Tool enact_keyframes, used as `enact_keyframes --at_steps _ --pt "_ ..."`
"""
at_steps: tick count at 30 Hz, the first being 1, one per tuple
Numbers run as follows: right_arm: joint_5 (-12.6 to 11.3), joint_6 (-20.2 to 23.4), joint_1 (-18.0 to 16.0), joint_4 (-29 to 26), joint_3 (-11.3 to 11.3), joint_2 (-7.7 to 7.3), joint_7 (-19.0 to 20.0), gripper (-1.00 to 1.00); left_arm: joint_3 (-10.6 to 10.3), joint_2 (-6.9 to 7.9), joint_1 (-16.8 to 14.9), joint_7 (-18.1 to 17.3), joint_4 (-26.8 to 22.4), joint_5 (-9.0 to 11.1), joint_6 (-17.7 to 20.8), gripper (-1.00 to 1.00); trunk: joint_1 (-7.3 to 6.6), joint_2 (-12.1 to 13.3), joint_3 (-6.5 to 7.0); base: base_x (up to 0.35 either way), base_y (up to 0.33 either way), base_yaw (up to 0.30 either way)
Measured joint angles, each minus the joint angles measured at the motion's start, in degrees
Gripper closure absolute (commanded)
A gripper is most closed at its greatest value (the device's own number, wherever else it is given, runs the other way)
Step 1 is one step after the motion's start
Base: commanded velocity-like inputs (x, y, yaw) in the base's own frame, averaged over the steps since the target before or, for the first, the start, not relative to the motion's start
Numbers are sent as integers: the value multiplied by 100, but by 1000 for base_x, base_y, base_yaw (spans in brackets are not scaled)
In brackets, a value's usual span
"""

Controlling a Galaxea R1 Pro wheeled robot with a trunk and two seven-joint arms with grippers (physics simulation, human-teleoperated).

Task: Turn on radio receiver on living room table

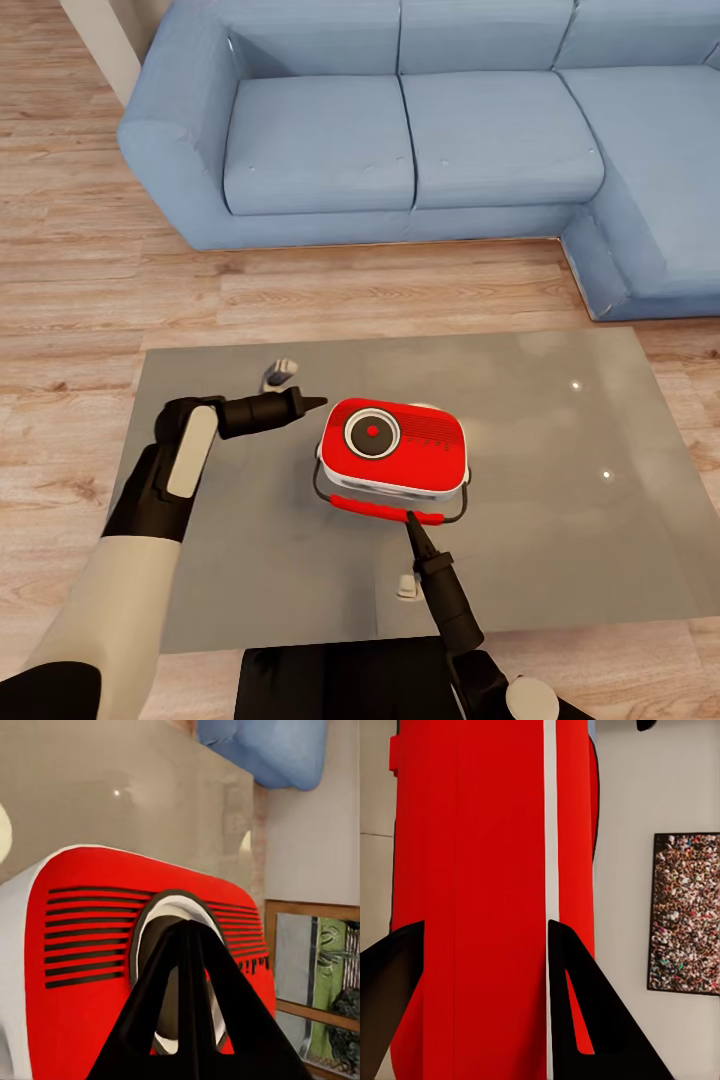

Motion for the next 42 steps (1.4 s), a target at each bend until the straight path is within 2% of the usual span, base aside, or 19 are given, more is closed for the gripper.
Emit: enact_keyframes --at_steps 4,8,10,12,16,19,22,28,37,42 --pt "0 -7 0 0 4 12 0 100 -2 -126 -1 0 -8 5 1 100 0 0 0 0 0 0" --pt "1 -5 0 0 5 25 0 100 -7 -552 -14 7 16 1 2 100 0 0 0 0 0 0" --pt "7 -1 0 0 6 26 -1 100 -12 -697 -16 8 91 -17 1 100 0 0 0 0 0 0" --pt "7 -1 0 0 9 26 0 100 -67 -747 -17 10 182 -24 0 100 0 0 0 0 0 0" --pt "6 0 0 0 12 26 0 100 -522 -774 -17 31 347 -22 2 100 0 0 0 0 0 0" --pt "3 0 0 0 13 28 0 100 -629 -777 -17 50 377 -27 6 100 0 0 0 0 0 0" --pt "0 0 0 5 13 33 0 100 -655 -773 -62 129 414 -30 6 100 0 0 0 0 0 0" --pt "5 9 0 4 18 35 -8 100 -658 -775 -473 182 863 -26 6 100 0 0 0 0 0 0" --pt "9 9 0 6 22 36 -9 100 -657 -777 -542 207 1101 -36 5 100 0 0 0 0 0 0" --pt "8 14 0 6 28 43 -13 100 -657 -785 -661 570 1455 -31 5 100 0 0 0 0 0 0"
